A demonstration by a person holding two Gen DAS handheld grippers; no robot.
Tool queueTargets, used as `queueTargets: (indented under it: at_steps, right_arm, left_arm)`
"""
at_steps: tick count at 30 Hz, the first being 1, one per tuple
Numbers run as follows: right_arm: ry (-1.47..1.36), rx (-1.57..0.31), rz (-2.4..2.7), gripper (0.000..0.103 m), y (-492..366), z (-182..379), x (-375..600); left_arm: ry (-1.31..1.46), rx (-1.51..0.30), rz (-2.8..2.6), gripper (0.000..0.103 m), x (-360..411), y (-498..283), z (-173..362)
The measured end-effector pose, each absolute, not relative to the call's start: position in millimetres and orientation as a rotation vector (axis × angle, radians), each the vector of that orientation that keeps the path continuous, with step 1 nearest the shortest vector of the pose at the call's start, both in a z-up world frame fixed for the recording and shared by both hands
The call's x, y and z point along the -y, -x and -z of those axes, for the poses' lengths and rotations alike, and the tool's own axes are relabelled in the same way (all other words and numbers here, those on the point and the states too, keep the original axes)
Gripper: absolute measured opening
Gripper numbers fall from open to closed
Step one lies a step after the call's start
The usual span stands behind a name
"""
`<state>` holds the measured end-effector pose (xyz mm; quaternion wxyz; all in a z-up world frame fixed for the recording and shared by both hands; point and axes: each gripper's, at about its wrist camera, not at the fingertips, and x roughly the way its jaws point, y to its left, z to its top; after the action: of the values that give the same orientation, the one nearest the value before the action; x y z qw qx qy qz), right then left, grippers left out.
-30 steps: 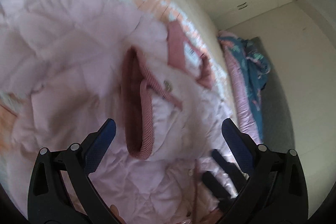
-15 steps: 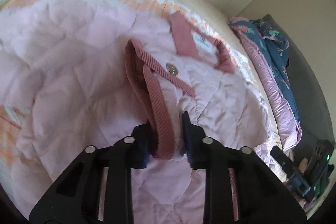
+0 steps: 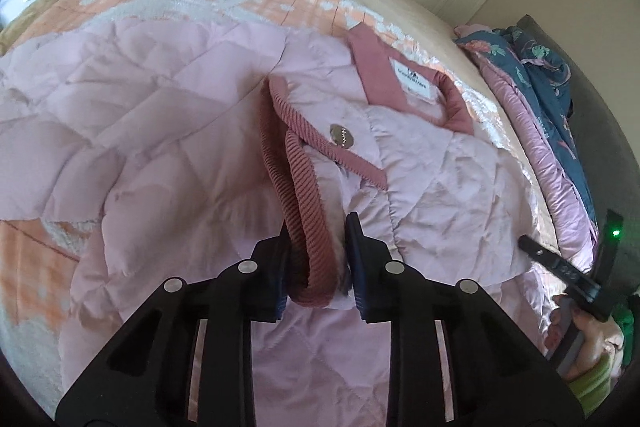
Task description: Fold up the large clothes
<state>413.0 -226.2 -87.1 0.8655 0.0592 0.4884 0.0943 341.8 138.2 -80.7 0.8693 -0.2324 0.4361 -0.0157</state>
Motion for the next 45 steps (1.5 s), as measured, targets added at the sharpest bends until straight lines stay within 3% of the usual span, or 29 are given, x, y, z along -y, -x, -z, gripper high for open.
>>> queueTargets:
  at_steps: [4, 9, 15, 18, 22, 25, 45]
  right_arm:
    - [-0.055, -1.000, -0.159, 0.078, -407.8, 95.6, 216.7]
    - [-0.104, -0.992, -0.171, 0.079, -398.9, 84.1, 215.4]
    - [-0.182, -0.948, -0.244, 0.086, -378.4, 62.5, 204.8]
    - [-0.200, -0.932, -0.267, 0.095, -370.0, 52.1, 194.4]
    - [-0.234, -0.916, -0.323, 0.096, -361.5, 35.1, 178.5]
    - [-0.216, -0.898, -0.360, 0.097, -355.5, 20.8, 161.3]
    - [-0.105, -0.826, -0.589, 0.097, -327.6, -39.3, 31.0]
  left_arm:
    - [0.486, -0.924, 0.034, 0.022, -136.9, -342.2, 86.2]
    - [0.482, -0.919, 0.012, 0.034, -141.3, -337.6, 81.1]
    - [0.500, -0.905, -0.008, 0.060, -154.3, -327.5, 68.0]
    - [0.520, -0.891, 0.002, 0.071, -162.1, -319.9, 60.2]
    - [0.524, -0.860, -0.003, 0.090, -169.0, -309.9, 48.2]
    - [0.506, -0.835, -0.043, 0.094, -176.7, -301.6, 38.2]
    - [0.624, -0.760, -0.260, 0.094, -267.6, -257.7, 16.6]
